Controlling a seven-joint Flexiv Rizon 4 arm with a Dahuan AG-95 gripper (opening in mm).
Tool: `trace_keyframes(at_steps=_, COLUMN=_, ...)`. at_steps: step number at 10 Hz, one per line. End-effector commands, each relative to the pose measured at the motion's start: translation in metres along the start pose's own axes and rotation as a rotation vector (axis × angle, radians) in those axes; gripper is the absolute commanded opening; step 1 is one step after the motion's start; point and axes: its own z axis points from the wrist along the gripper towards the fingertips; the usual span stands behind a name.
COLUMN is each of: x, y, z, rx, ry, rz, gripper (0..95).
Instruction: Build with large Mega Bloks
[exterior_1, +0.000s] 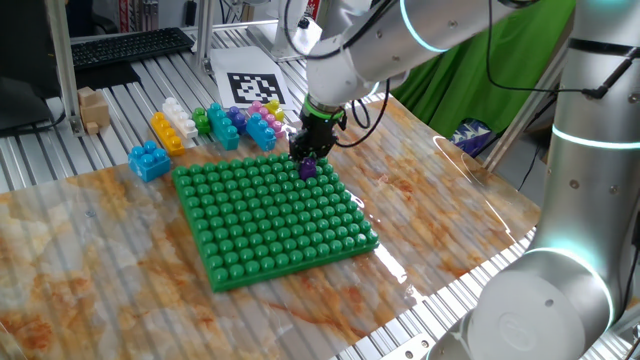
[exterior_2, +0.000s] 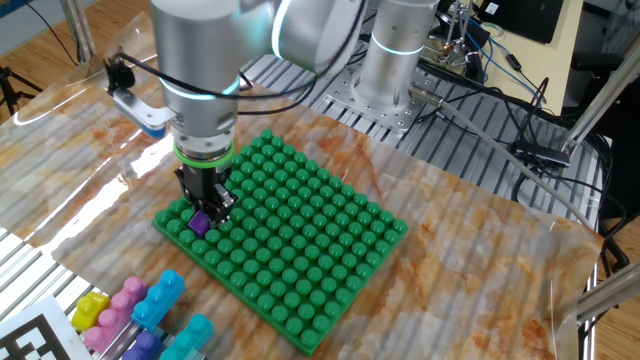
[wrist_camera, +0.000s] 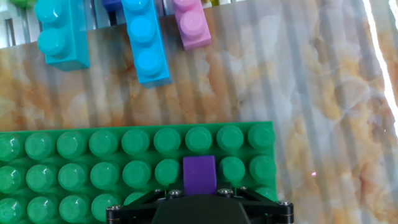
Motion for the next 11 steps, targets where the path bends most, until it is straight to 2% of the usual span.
trace_keyframes(at_steps=1, x=-0.001, y=0.002, z=-0.014, rx=-0.008, ry=0.032, rz=-0.006, gripper=95.0)
trace_keyframes(at_steps=3, x=-0.001, y=0.002, z=-0.017, rx=-0.010, ry=0.035, rz=-0.001, gripper=95.0)
trace_keyframes(at_steps=5, x=-0.003, y=0.002, z=-0.027, rx=-0.009, ry=0.046, rz=-0.006, gripper=95.0)
trace_keyframes(at_steps=6, x=-0.004, y=0.001, z=-0.033, rx=-0.013, ry=0.047, rz=-0.011, gripper=76.0)
trace_keyframes(at_steps=7, x=-0.005, y=0.001, z=-0.036, rx=-0.015, ry=0.046, rz=-0.019, gripper=76.0)
trace_keyframes(at_steps=8, x=-0.012, y=0.001, z=-0.042, rx=-0.030, ry=0.045, rz=-0.028, gripper=57.0)
trace_keyframes(at_steps=9, x=-0.021, y=0.000, z=-0.045, rx=-0.033, ry=0.036, rz=-0.042, gripper=38.0)
trace_keyframes(at_steps=11, x=-0.042, y=0.004, z=-0.055, rx=-0.035, ry=0.042, rz=-0.029, gripper=38.0)
